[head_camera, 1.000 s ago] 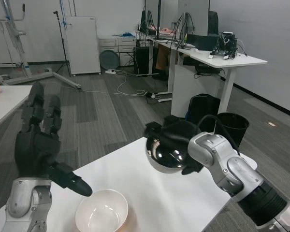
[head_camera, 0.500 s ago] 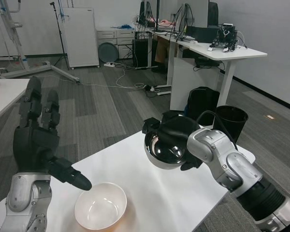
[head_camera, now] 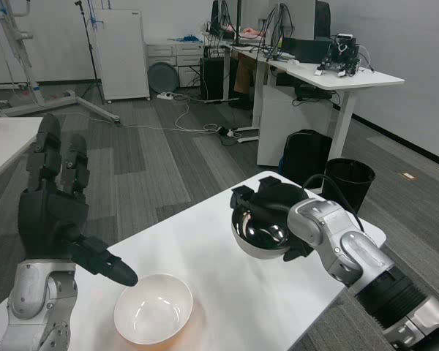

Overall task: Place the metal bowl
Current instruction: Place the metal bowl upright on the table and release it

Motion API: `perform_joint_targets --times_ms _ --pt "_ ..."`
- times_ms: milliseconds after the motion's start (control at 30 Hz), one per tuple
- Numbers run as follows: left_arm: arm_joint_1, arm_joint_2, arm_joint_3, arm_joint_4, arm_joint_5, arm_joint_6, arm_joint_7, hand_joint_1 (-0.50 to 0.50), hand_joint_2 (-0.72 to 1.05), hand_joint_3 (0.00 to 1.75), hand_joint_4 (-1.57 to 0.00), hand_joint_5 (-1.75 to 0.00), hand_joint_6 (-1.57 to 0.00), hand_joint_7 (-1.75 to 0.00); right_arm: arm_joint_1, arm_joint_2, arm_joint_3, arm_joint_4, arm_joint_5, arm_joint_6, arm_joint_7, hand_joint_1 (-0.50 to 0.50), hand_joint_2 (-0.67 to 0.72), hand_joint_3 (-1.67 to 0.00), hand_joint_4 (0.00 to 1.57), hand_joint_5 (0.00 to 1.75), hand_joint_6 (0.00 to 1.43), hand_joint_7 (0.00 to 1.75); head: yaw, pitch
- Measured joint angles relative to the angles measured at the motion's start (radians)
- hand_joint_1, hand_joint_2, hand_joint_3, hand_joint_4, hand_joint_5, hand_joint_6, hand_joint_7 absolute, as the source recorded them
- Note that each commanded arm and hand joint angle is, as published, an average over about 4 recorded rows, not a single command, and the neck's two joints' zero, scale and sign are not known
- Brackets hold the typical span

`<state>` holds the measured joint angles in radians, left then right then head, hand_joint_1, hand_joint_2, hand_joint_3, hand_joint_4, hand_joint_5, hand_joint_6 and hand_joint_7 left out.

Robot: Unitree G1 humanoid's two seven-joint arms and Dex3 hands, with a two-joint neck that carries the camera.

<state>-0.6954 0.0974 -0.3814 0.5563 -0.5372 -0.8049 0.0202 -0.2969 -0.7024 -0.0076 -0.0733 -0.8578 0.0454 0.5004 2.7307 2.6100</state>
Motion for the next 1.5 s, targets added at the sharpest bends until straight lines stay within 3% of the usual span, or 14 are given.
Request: perform_joint_targets --times_ms 133,233,500,700,767,833,933,967,1000,1067,1200,1333,1500 --pt "0.0 0.0 0.0 0.001 -0.001 0.0 0.0 -0.5 -0.46 0.0 0.0 -0.1 0.0 0.0 0.0 0.009 0.0 0.044 -0.005 -0.008 -0.018 -0.26 -0.54 -1.59 1.56 1.28 1.2 1.4 -0.007 -0.004" --pt "0.0 0.0 0.0 0.002 -0.001 0.0 0.0 -0.5 -0.46 0.0 0.0 -0.1 0.0 0.0 0.002 0.019 0.0 0.081 -0.007 -0.016 -0.036 -0.25 -0.54 -1.59 1.43 1.43 1.09 1.45 -0.008 -0.005" --pt "0.0 0.0 0.0 0.006 -0.001 0.0 0.0 -0.5 -0.46 0.0 0.0 -0.03 0.0 0.0 0.02 0.056 -0.007 0.167 -0.01 -0.028 -0.064 -0.25 -0.34 -1.59 0.88 1.65 0.69 1.47 -0.011 -0.011" --pt "0.0 0.0 0.0 0.012 -0.001 0.0 0.0 -0.5 -0.46 0.0 0.0 -0.1 0.0 0.0 0.033 0.075 -0.014 0.204 -0.01 -0.029 -0.069 -0.25 -0.27 -1.49 0.76 1.65 0.55 1.47 -0.014 -0.018" --pt "0.0 0.0 0.0 0.017 -0.001 0.0 0.0 -0.5 -0.46 0.0 0.0 -0.1 0.0 0.0 0.035 0.081 -0.017 0.211 -0.01 -0.029 -0.074 -0.27 -0.21 -1.37 0.66 1.6 0.49 1.43 -0.017 -0.019" --pt "0.0 0.0 0.0 0.02 -0.001 0.0 0.0 -0.5 -0.46 0.0 0.0 -0.1 0.0 0.0 0.035 0.084 -0.021 0.217 -0.01 -0.029 -0.079 -0.29 -0.16 -1.23 0.6 1.5 0.46 1.4 -0.02 -0.019" --pt "0.0 0.0 0.0 0.024 -0.001 0.0 0.0 -0.5 -0.46 0.0 0.0 -0.1 0.0 0.0 0.035 0.086 -0.025 0.225 -0.01 -0.028 -0.082 -0.32 -0.11 -1.03 0.6 0.99 0.51 1.34 -0.024 -0.02" --pt "0.0 0.0 0.0 0.024 -0.001 0.0 0.0 -0.5 -0.46 0.0 0.0 -0.1 0.0 0.0 0.035 0.087 -0.026 0.226 -0.01 -0.028 -0.082 -0.33 -0.05 -0.87 0.59 0.78 0.52 1.31 -0.025 -0.021" --pt "0.0 0.0 0.0 0.024 -0.001 0.0 0.0 -0.5 -0.46 0.0 0.0 -0.1 0.0 0.0 0.035 0.087 -0.026 0.227 -0.01 -0.028 -0.082 -0.33 0.0 -0.75 0.57 0.68 0.53 1.29 -0.026 -0.022" --pt "0.0 0.0 0.0 0.024 -0.002 0.0 0.0 -0.5 -0.46 0.0 0.0 -0.1 0.0 0.0 0.035 0.089 -0.027 0.227 -0.01 -0.028 -0.082 -0.33 0.12 -0.48 0.5 0.58 0.49 1.29 -0.026 -0.024" --pt "0.0 0.0 0.0 0.024 -0.002 0.0 0.0 -0.5 -0.46 0.0 0.0 -0.08 0.0 0.0 0.036 0.093 -0.027 0.227 -0.01 -0.028 -0.082 -0.36 0.42 -0.12 0.24 0.41 0.28 1.47 -0.025 -0.03" --pt "0.0 0.0 0.0 0.025 -0.002 0.0 0.0 -0.5 -0.48 0.0 0.0 -0.08 0.0 0.0 0.038 0.099 -0.027 0.221 -0.01 -0.028 -0.081 -0.4 0.57 -0.06 0.06 0.05 0.24 1.38 -0.021 -0.029" --pt "0.0 0.001 0.0 0.025 -0.002 0.0 0.0 -0.5 -0.48 0.0 0.0 -0.1 0.0 0.0 0.046 0.101 -0.027 0.205 -0.01 -0.027 -0.078 -0.42 0.72 0.0 0.0 0.0 0.11 1.31 -0.02 -0.029"
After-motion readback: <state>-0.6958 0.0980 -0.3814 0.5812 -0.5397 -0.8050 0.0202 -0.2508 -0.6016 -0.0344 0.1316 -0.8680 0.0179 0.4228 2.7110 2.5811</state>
